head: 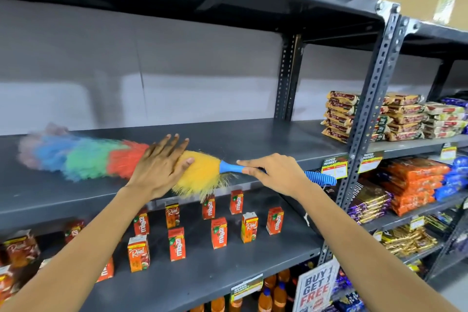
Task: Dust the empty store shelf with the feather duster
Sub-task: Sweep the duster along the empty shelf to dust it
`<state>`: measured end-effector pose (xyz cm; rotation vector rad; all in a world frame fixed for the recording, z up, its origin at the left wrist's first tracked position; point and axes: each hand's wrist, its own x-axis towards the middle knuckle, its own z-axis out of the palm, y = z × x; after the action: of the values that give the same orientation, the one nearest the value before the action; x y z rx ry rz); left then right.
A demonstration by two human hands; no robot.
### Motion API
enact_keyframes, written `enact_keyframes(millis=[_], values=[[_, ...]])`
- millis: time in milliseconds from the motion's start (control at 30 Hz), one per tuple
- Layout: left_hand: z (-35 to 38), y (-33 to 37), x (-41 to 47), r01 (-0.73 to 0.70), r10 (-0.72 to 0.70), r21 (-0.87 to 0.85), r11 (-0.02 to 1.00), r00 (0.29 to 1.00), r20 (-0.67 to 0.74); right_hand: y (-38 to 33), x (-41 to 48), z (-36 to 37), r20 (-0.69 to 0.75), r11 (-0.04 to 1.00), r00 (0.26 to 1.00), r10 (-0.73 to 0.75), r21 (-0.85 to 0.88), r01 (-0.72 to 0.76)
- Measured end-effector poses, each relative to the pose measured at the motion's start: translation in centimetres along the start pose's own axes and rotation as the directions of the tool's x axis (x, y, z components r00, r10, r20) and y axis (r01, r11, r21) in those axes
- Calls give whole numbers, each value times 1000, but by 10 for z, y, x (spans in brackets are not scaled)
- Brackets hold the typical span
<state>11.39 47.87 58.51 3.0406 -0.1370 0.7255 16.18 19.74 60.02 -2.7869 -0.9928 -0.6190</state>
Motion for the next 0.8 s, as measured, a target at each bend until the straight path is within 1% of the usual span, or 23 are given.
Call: enact_keyframes(millis=[133, 300, 400, 533, 567, 633, 700, 800], values=[[4, 0, 6, -8, 7, -33, 999, 1000, -12, 7, -8, -2, -16, 994, 994, 104, 16, -104], [5, -2, 8, -15, 15, -22, 1000, 1000, -2, 6, -13, -3, -19, 995, 996, 82, 58, -81], [5, 1, 9, -26, 26, -23, 999, 1000, -9, 6, -14, -7, -25, 995, 994, 103, 11, -103], [6, 9, 14, -54, 54, -29, 998, 998, -10, 7, -12, -14, -18, 969, 977, 213, -126, -214], [7, 11, 15, -63, 63, -20, 998, 998, -8, 7, -13, -15, 0, 964, 975, 221, -154, -218], [10, 11, 17, -66, 65, -34, 997, 998, -16, 10, -19, -15, 39, 966, 978, 203, -174, -193], [12, 10, 19, -62, 60, -74, 995, 998, -28, 15, -26, -15, 47, 962, 979, 197, -202, -184], [11, 10, 18, -82, 80, -74, 994, 996, -39, 21, -30, -17, -6, 945, 966, 260, -204, -256]])
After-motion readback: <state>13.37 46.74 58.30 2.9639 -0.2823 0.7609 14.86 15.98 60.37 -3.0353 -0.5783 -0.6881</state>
